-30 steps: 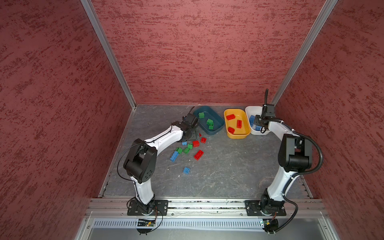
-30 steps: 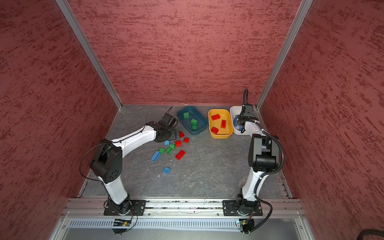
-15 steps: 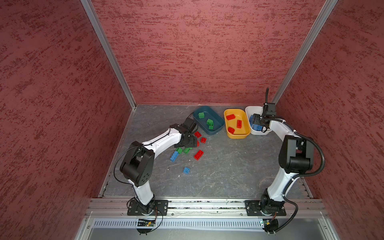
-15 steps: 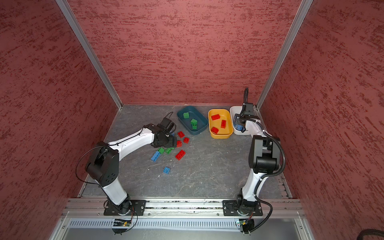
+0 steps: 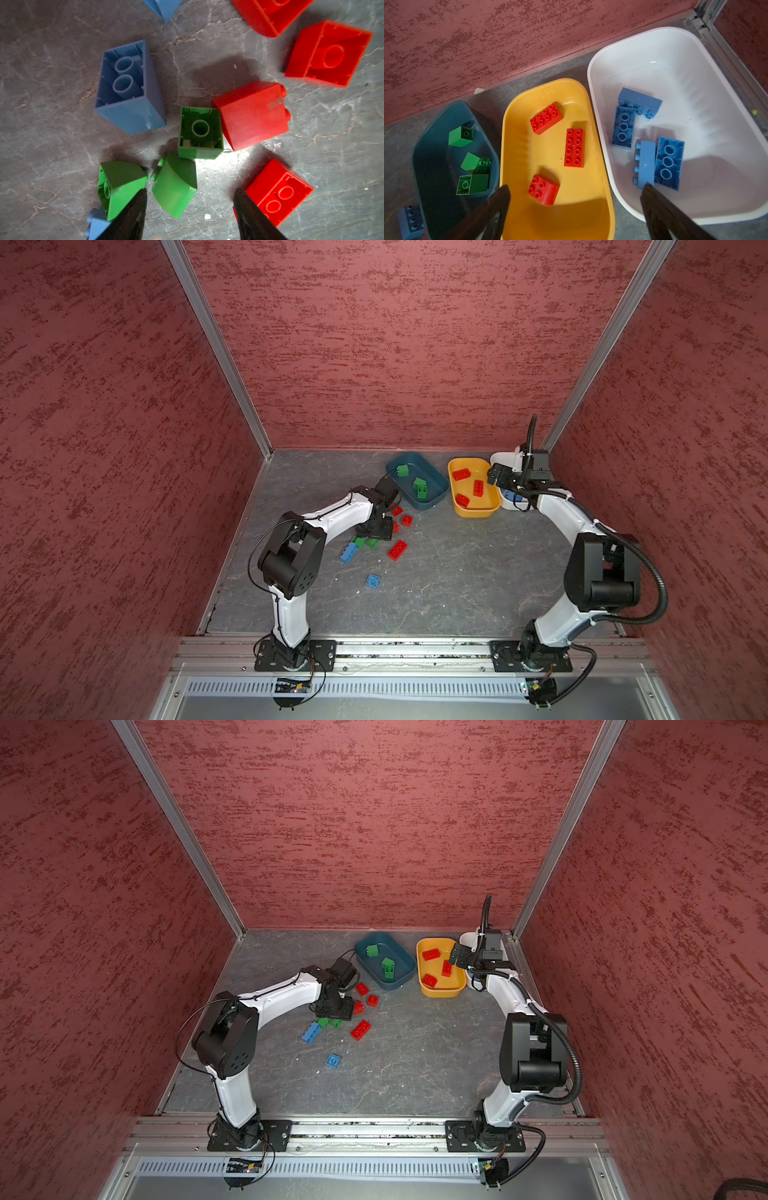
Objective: Sort the legos into containers by color
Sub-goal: 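Lower the left gripper onto a green brick in the pile and grasp it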
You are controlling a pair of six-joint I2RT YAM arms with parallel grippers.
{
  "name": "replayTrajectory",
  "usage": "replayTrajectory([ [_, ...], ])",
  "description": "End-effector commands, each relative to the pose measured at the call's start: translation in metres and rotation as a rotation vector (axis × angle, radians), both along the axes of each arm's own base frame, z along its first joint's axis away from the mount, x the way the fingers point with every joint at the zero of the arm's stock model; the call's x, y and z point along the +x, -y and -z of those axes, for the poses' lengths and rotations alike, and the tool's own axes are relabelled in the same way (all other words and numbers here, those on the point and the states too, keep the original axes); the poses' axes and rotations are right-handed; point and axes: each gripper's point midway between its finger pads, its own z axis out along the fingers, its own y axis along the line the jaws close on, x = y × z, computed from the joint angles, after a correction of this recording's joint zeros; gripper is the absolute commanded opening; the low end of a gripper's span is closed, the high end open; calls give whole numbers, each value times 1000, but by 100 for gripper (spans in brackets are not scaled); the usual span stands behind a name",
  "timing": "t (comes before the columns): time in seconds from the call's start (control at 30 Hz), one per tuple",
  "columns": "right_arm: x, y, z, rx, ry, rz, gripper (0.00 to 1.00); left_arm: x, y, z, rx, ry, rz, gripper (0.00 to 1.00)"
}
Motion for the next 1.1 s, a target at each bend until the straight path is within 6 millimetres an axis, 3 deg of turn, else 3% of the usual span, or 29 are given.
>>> replayTrajectory([
  [0.0,4,-3,-17,23,62,-4,99,5,-3,6,46,-5,76,66],
  [0.37,1,3,-11,-4,45,18,99,-19,-7,42,13,-192,165,54],
  [0.6,1,2,-8,6,43,20,99,-31,-11,42,15,-225,175,51],
  [0.67,1,2,-9,6,45,21,99,-34,-12,39,23,-228,180,59],
  [0.77,0,1,-8,5,44,18,99,-43,-11,35,-1,-238,184,62],
  [1.07,2,-2,-6,12,46,11,99,-58,-16,44,38,-271,174,47],
])
